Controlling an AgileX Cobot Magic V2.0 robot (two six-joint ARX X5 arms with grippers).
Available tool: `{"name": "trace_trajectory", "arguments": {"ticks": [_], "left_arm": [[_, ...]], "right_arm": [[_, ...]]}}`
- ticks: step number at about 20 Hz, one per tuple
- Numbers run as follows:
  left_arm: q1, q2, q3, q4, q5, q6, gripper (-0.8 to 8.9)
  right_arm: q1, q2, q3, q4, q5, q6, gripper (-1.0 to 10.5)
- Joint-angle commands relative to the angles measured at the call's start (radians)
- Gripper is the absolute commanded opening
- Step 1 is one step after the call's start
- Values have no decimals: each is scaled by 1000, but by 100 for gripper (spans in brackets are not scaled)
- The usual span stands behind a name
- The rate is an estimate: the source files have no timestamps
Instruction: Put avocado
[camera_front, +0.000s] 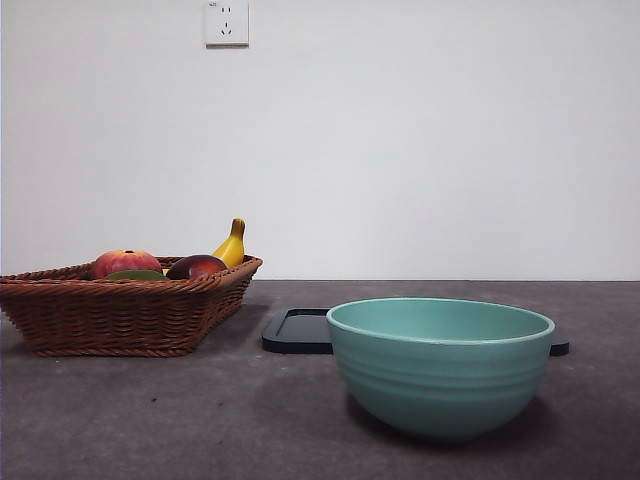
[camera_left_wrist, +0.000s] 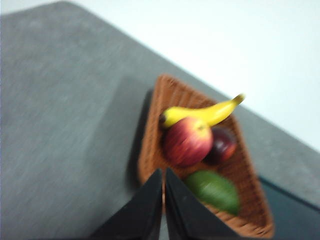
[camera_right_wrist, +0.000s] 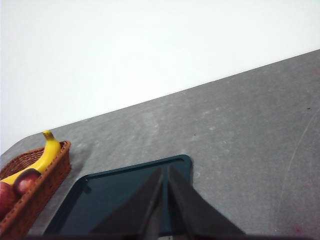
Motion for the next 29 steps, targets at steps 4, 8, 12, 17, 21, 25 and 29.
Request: {"name": "trace_trajectory", "arguments": {"ticks": [4,8,12,17,21,25,29], "left_arm": [[2,122,159,11,72,-3,10],[2,243,285,-23,148,66,10],[2,370,421,-120,238,188,10],[-7,515,580,-272,359,344,9],[-37,612,687,-394,394,451,9],[-92,700,785,-542,394,558,9],[-169,770,851,-662,392,642,9]], "right_arm": [[-2,129,161,-50,-61,-31,8],[-2,257,289,-134,-149,-96,7],[-2,391,420,-242,-262,-181,7],[6,547,589,-419,-352,-309,7],[47,652,701,-549,-368,-388,7],[116,735,779,-667,-367,-449,8],[228,786,814,-752,-351,-504,8]]}}
